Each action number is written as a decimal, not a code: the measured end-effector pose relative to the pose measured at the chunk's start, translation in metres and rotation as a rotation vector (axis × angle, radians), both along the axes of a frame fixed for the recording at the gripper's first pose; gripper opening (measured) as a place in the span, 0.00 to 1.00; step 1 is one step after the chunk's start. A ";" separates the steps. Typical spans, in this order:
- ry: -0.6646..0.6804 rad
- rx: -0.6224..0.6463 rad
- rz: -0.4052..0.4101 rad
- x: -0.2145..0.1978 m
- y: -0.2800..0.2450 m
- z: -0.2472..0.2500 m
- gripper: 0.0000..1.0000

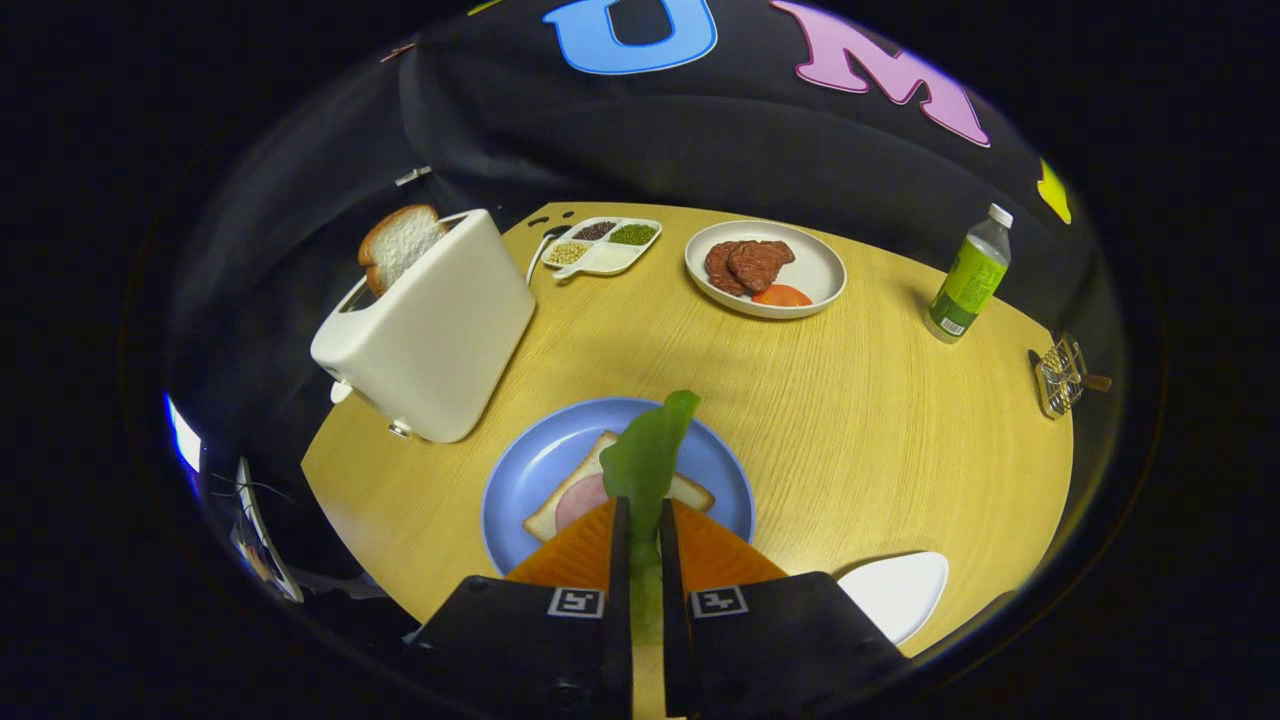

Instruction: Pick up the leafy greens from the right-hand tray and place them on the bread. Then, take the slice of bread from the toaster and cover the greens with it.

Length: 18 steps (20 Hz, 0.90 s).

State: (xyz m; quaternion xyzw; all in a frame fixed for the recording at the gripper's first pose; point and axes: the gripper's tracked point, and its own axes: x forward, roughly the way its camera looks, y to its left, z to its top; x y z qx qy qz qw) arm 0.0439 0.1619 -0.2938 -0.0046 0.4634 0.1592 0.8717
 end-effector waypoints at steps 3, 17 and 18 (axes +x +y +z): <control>0.017 -0.005 0.006 0.002 0.011 -0.009 0.20; 0.021 -0.020 0.044 0.009 0.026 -0.015 0.55; 0.013 -0.016 0.050 0.010 0.030 -0.011 0.62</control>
